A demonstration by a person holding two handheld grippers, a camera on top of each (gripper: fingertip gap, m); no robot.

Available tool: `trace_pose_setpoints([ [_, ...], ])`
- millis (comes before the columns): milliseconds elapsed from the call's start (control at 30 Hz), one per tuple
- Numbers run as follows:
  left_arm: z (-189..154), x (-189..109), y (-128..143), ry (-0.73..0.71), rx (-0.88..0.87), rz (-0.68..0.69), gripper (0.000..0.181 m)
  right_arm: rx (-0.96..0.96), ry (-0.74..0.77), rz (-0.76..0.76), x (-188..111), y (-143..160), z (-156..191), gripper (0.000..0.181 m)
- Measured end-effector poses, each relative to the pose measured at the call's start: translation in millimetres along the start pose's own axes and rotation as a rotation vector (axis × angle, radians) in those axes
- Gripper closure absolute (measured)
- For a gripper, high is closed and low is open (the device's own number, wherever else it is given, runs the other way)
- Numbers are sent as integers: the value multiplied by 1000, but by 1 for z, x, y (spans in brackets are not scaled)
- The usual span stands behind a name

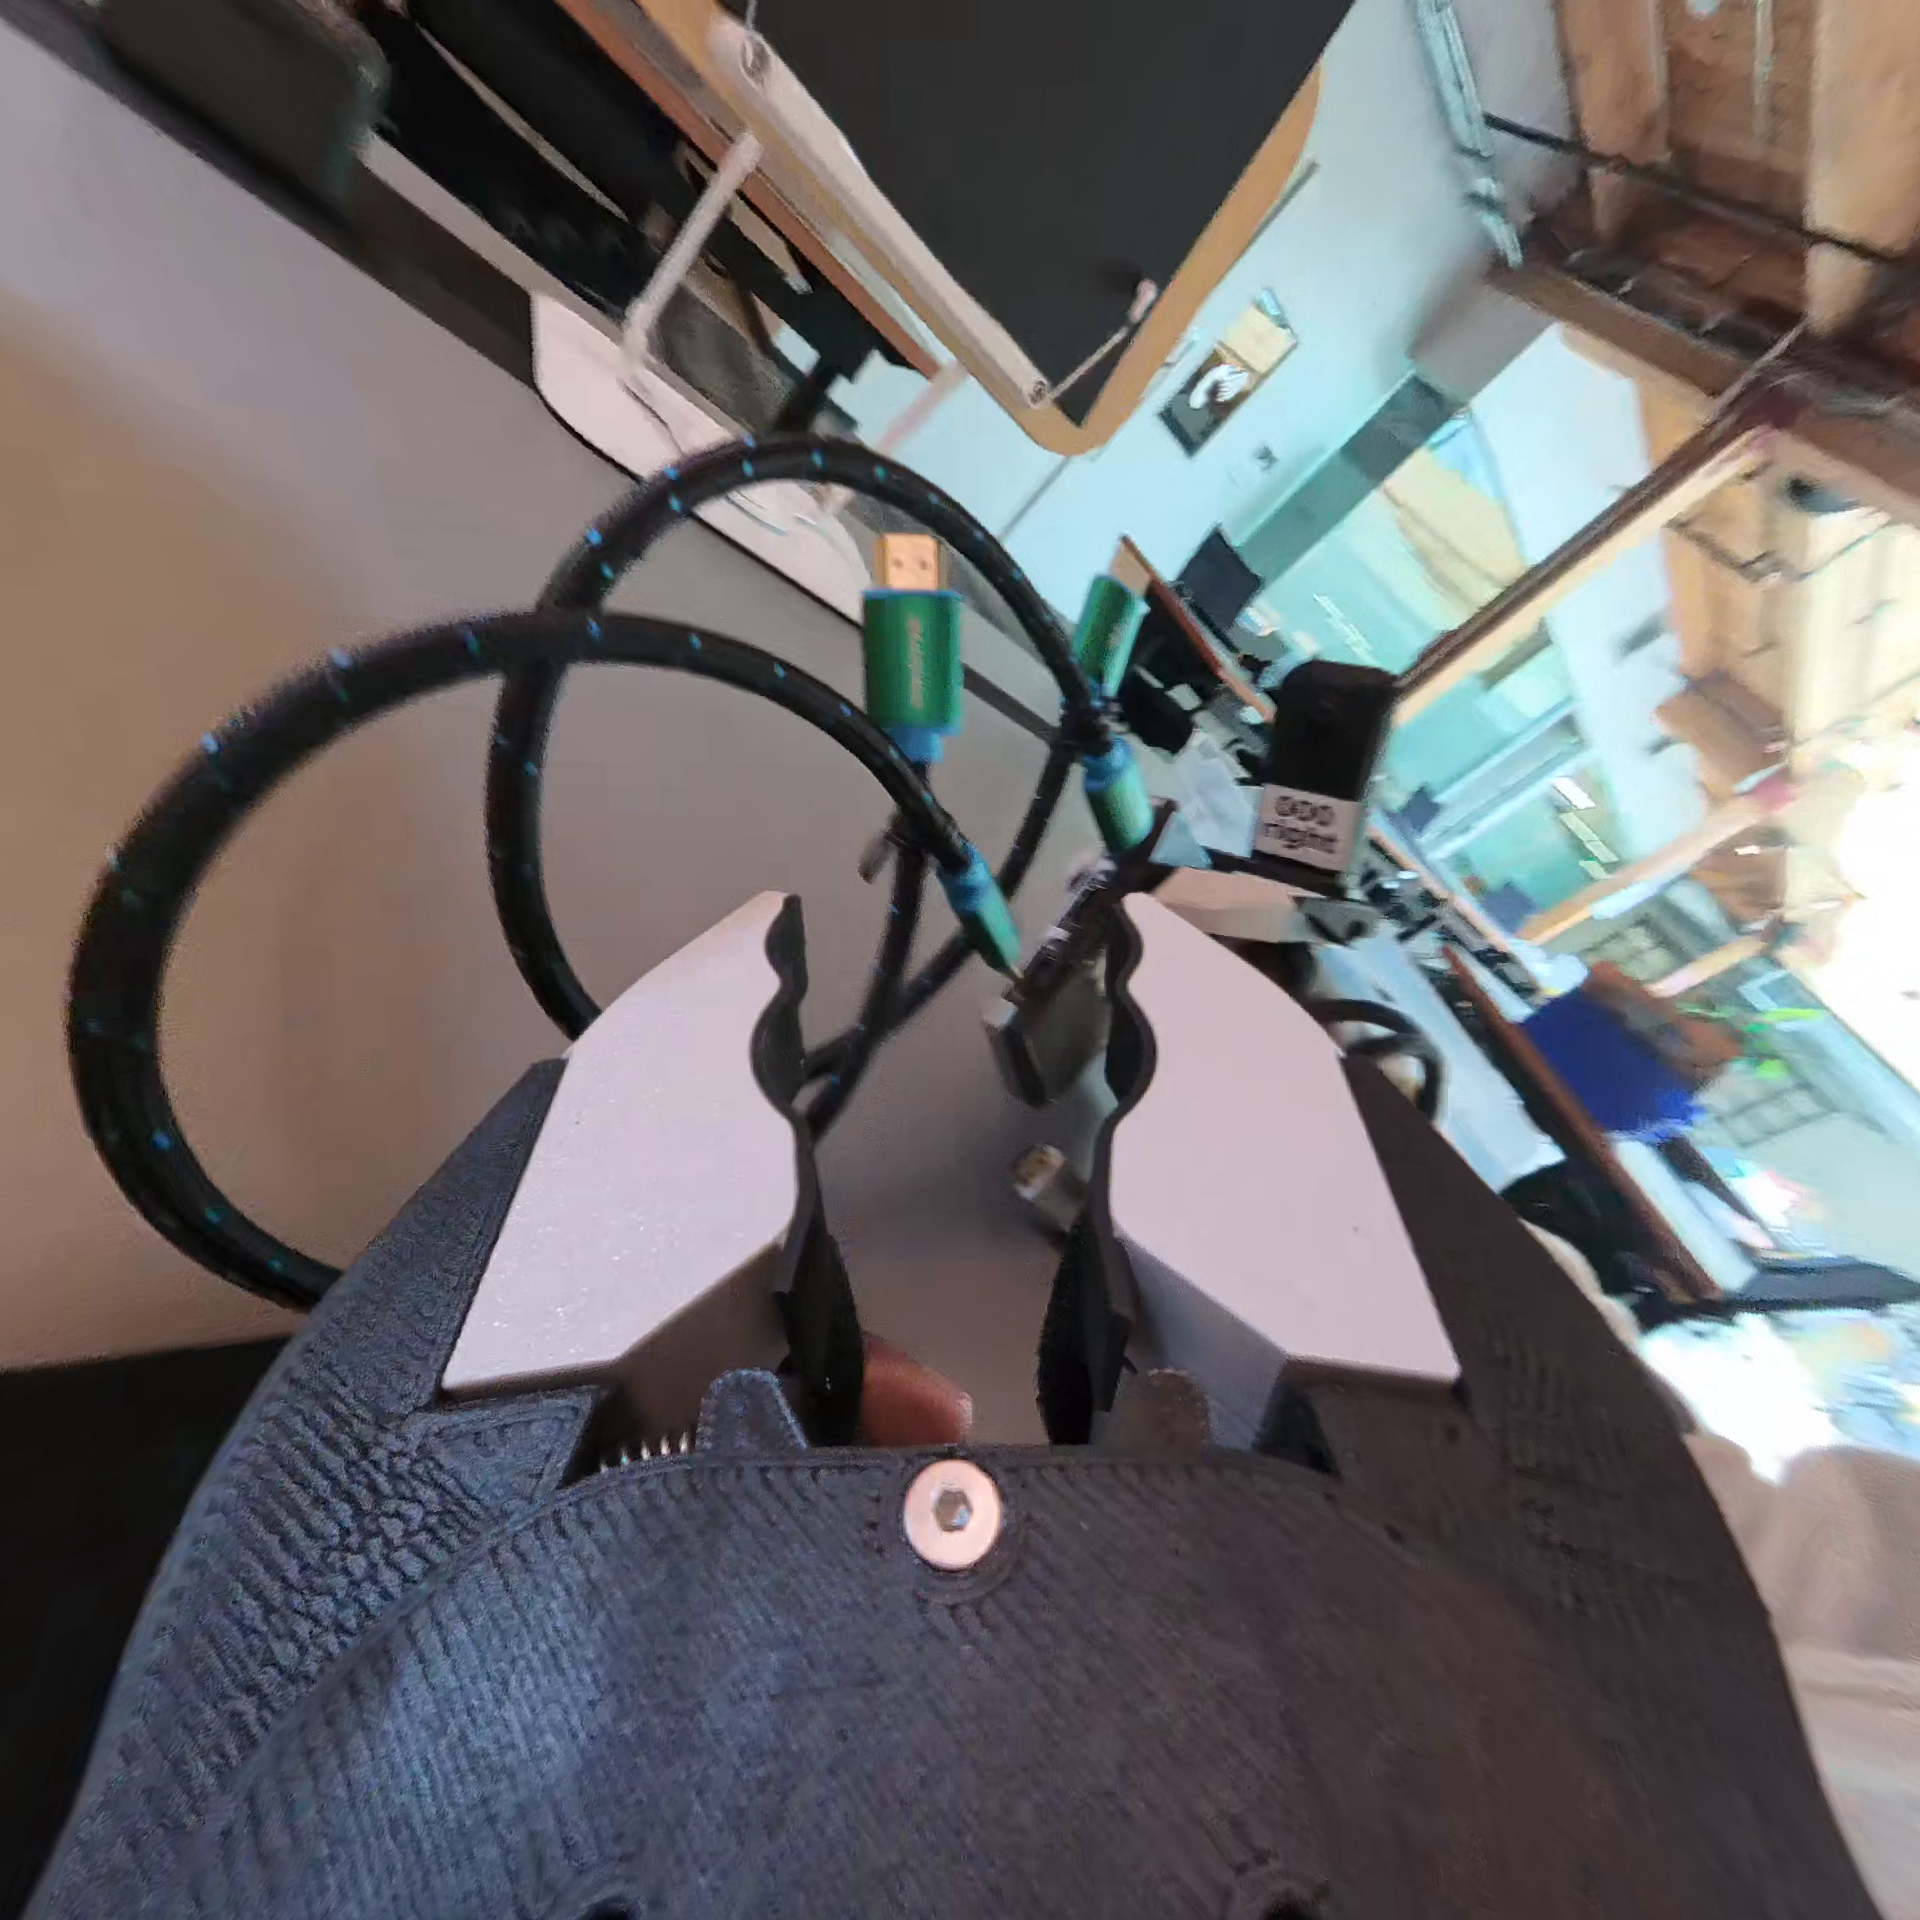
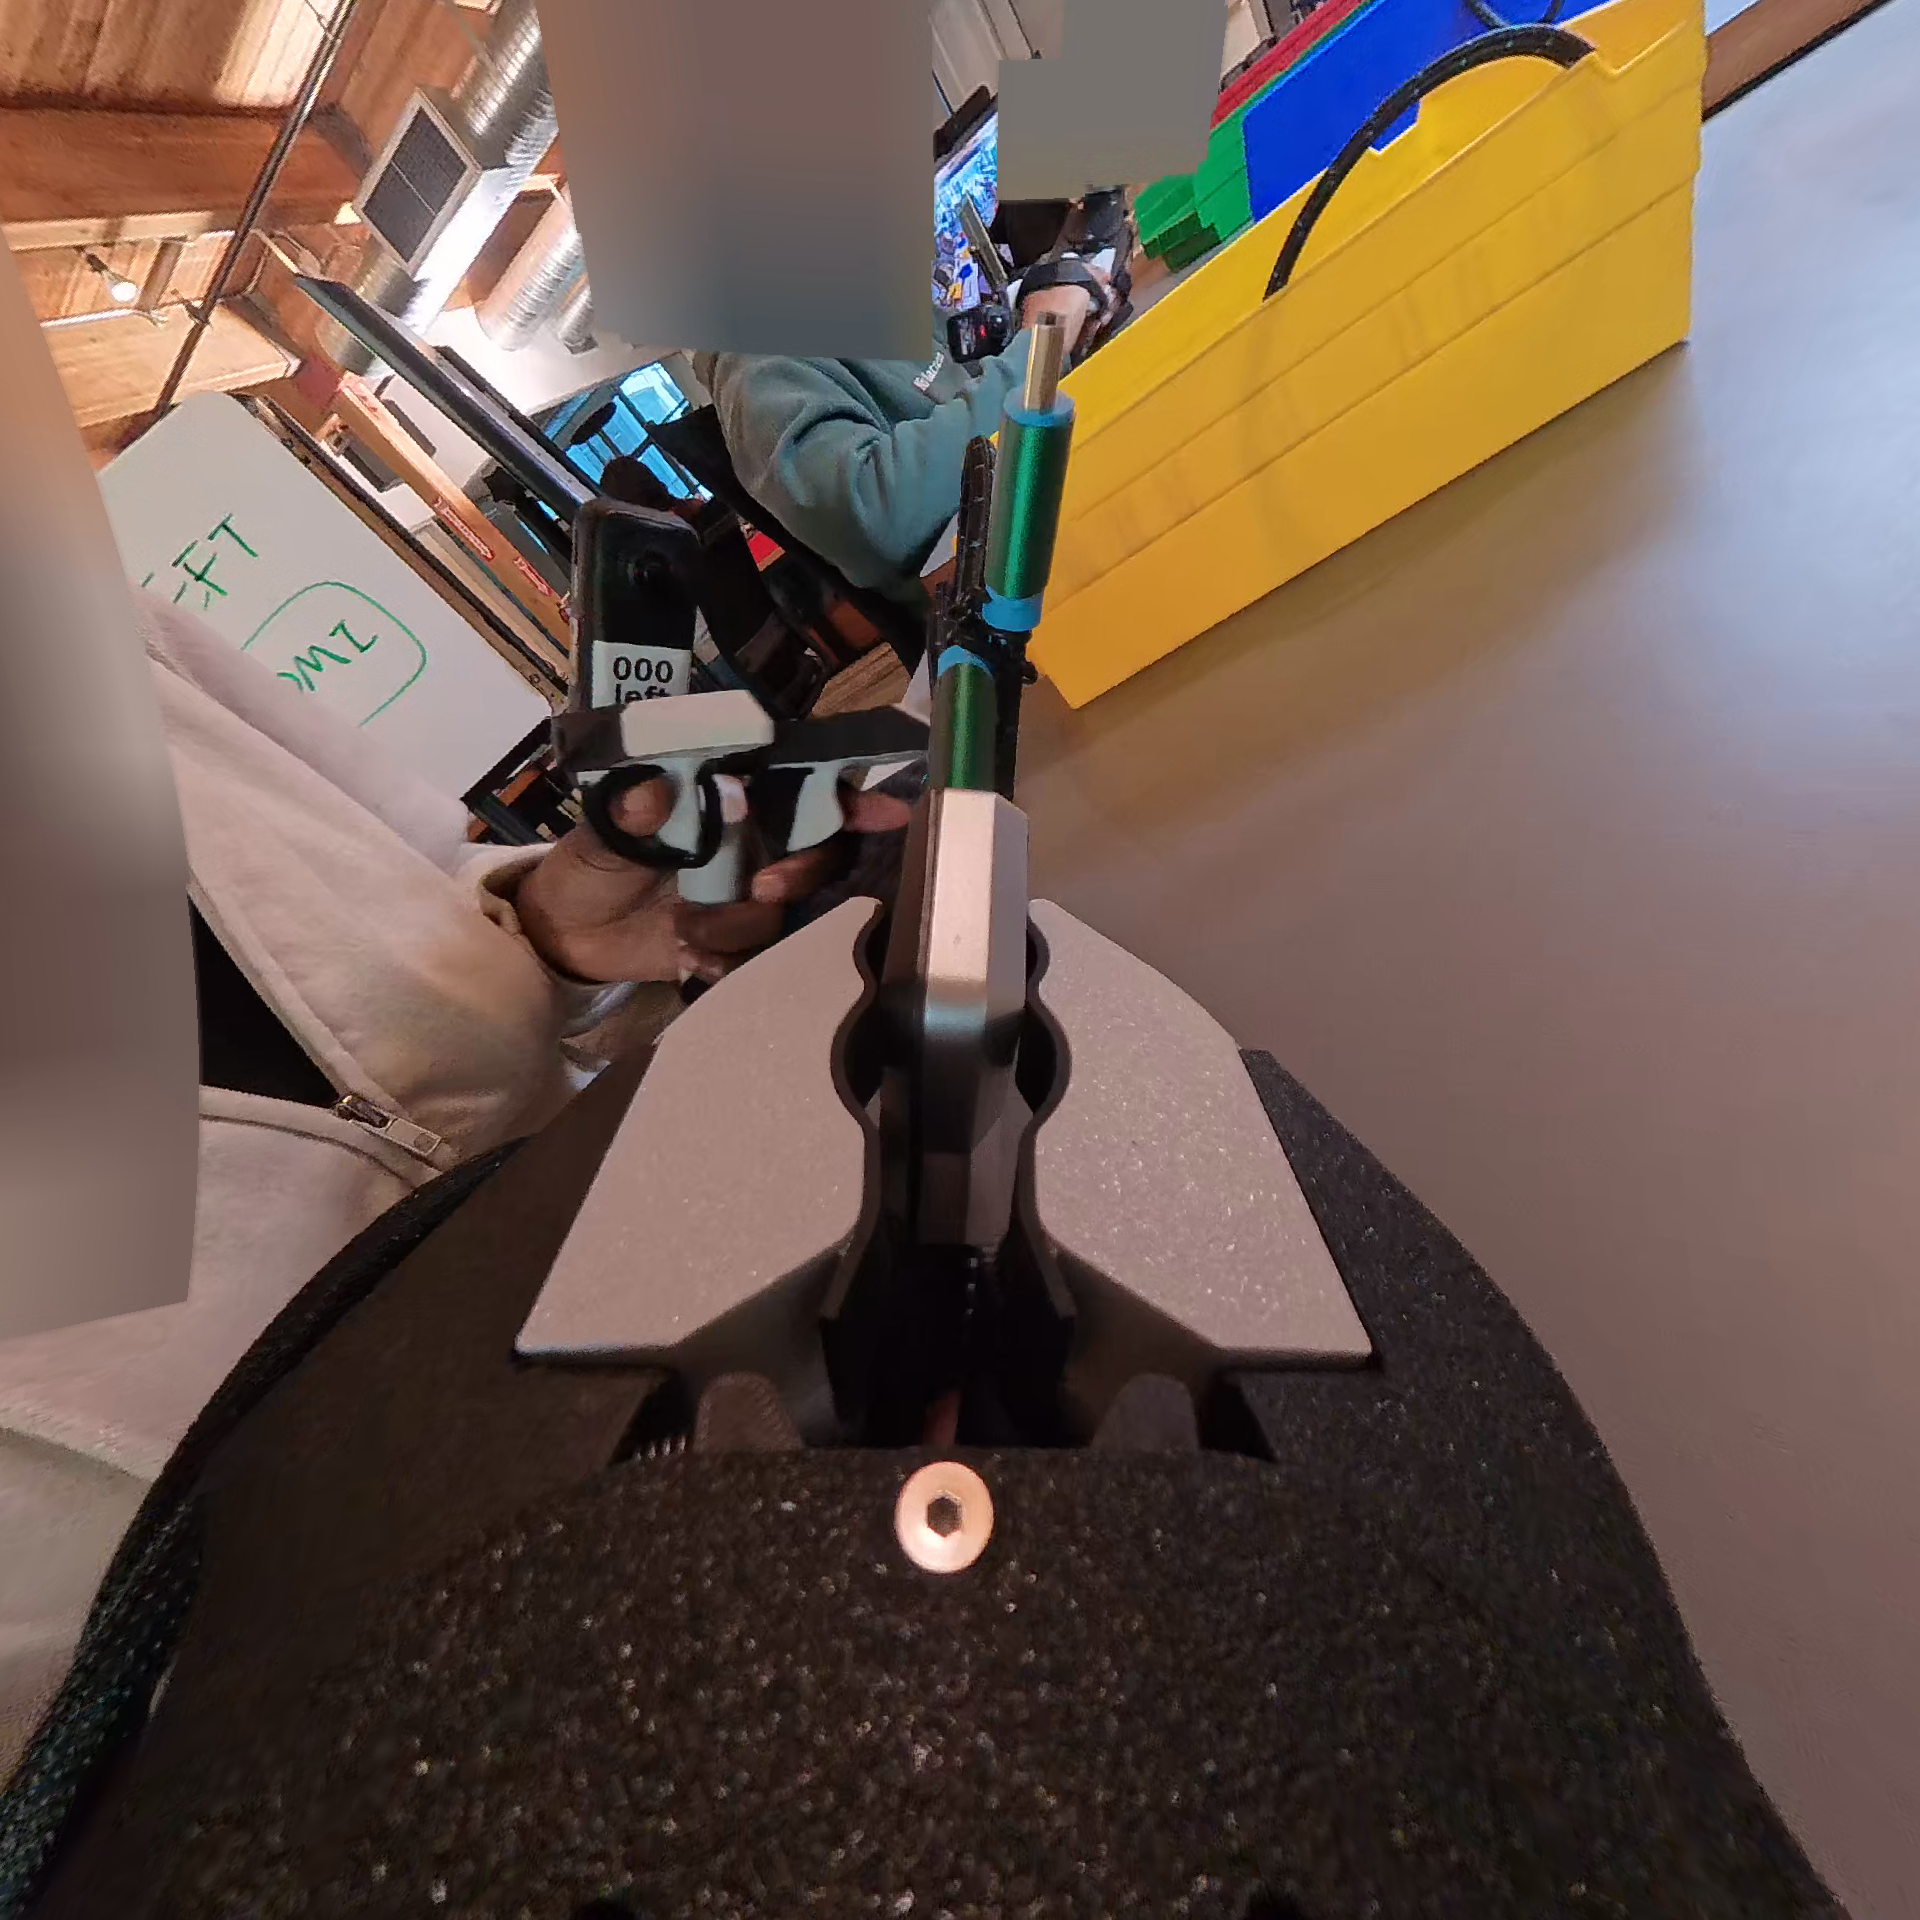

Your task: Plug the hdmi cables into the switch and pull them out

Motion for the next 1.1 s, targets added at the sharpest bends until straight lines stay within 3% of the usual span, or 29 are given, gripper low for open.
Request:
trace_pose_setpoints([
  [167,8,25,-1,3,59,95,125,0,-20,-21,-2,1,-1,159],
  [367,1,34,2,-5,181,246,127,-6,-36,-13,1,3,-1,159],
  [467,0,41,5,51,198,324,133,-15,-44,-7,2,2,0,159],
  [533,0,42,5,81,208,337,150,-18,-52,-5,3,2,1,159],
  [667,-6,31,-3,225,236,268,167,-27,-65,3,4,3,1,159],
  [767,-17,14,-14,495,237,106,170,-18,-110,-29,1,3,1,160],
  [833,-23,13,-14,604,281,93,173,-15,-155,-38,4,2,3,160],
  [967,-30,25,-10,480,414,158,169,-16,-194,-18,16,1,8,160],
  [1033,-23,27,-13,397,429,167,169,-43,-222,-18,18,0,13,160],
  [1100,-17,25,-16,402,400,156,169,-84,-237,4,21,-2,19,159],
])
Point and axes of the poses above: each gripper's, where its closed fingertips meet, x out along the fingers, y out of its underside, z = x × y across the jaws, the point moved 9 cm from there along -x, back along the fingers, and after that the axes turned 15 degrees about z, right-handed, at the moved point
